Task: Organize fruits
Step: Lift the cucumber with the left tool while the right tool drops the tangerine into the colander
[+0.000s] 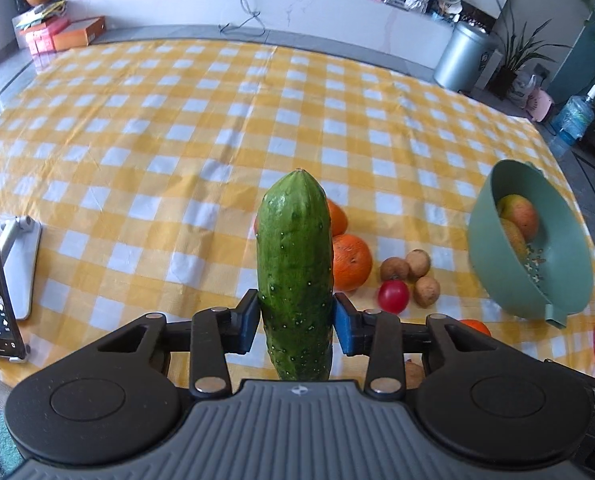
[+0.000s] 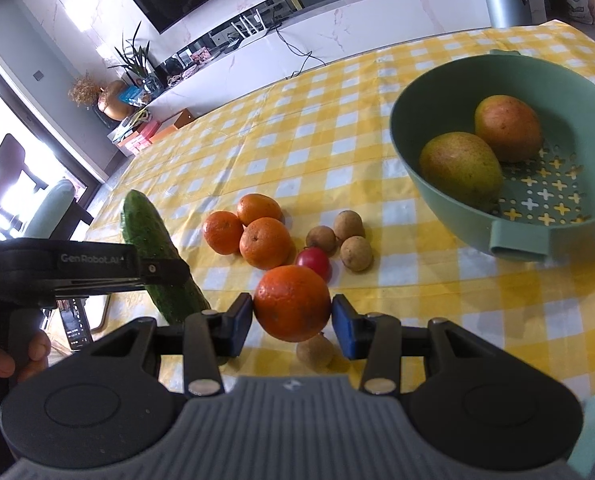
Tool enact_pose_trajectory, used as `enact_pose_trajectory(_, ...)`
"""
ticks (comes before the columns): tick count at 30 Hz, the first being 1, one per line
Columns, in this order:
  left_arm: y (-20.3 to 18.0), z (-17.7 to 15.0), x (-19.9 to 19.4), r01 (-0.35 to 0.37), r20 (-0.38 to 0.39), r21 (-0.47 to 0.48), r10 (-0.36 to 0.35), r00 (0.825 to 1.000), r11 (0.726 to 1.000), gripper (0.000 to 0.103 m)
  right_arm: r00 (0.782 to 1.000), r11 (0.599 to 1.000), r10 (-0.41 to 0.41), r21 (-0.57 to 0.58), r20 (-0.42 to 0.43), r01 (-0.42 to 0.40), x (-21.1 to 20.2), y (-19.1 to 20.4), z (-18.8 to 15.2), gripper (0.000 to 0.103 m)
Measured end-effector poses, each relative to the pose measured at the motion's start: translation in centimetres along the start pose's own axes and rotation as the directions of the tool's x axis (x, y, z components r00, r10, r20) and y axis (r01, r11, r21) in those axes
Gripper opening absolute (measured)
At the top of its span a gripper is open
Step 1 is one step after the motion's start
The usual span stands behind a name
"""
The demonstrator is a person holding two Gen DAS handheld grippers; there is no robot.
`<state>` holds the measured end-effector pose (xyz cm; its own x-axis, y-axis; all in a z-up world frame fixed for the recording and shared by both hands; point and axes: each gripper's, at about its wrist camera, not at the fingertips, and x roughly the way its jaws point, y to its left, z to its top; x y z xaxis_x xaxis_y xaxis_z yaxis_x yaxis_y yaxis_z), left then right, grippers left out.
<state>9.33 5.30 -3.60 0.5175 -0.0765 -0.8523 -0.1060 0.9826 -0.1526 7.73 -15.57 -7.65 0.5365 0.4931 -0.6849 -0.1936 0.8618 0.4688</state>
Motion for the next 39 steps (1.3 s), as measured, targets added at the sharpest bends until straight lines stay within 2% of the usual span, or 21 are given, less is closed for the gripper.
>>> enact_pose_trajectory(6,-1.5,0.3,-2.2,0.025,0.068,0.044,-0.028,0.997,0.999,0.043,0.999,1.000,0.005,-0.017,0.050,-0.005,-1.8,0.1,0.2,0.041)
enact_pose_trajectory(13,-3.6,1.7,-4.3,0.104,0.117,0.071,-0.112,0.987,0.992,0.043,0.992,0.998,-0.001,-0.054,0.126,0.008,-4.6,-0.1,1.2,0.041)
enact_pose_trajectory(24,-8.9,5.0,-5.7,0.218,0.177,0.164,-0.247,0.953,0.962,0.043,0.970,0.994,-0.046,-0.086,0.239,0.068,-8.5,-2.0,4.9,0.041)
enact_pose_trajectory(32,-12.5,7.4,-3.6,0.311,0.152,0.198,-0.343,0.927,0.930,0.043,0.960,0.976,-0.139,-0.128,0.243,0.174,-8.9,-4.3,7.0,0.041)
enact_pose_trajectory(39,-15.2,8.8,-0.4,0.347,0.109,0.218,-0.376,0.920,0.912,0.043,0.966,0.967,-0.181,-0.146,0.184,0.209,-7.3,-6.9,8.5,0.041)
